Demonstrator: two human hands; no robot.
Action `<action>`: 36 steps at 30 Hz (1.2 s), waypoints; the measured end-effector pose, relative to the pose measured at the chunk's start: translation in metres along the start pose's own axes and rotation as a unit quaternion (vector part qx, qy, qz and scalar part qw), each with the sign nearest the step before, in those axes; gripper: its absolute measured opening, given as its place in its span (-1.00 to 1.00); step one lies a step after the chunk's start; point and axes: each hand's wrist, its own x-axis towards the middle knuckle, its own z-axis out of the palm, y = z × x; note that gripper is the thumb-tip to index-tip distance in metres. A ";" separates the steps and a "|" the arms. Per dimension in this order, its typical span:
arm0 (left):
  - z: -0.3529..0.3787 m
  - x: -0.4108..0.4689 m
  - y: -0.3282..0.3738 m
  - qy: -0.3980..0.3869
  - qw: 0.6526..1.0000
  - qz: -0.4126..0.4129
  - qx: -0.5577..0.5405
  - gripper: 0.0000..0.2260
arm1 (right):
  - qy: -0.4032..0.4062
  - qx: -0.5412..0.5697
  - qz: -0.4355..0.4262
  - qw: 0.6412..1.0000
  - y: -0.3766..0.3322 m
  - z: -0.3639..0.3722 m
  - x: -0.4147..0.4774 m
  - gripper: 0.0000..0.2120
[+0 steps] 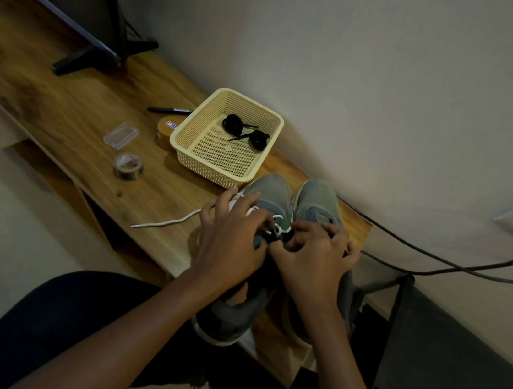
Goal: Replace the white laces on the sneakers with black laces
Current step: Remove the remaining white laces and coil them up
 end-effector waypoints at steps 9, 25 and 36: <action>0.010 0.002 -0.001 0.033 0.999 -0.016 0.008 -0.83 | -0.001 0.006 0.004 1.000 -0.001 -0.001 0.000 -0.81; 0.004 0.000 -0.003 0.030 0.999 -0.021 -0.023 -0.85 | -0.008 0.007 0.000 1.000 0.000 0.000 0.001 -0.79; 0.007 0.000 0.000 0.052 0.990 -0.041 -0.123 -0.93 | -0.004 0.009 -0.003 1.000 0.000 0.001 0.000 -0.79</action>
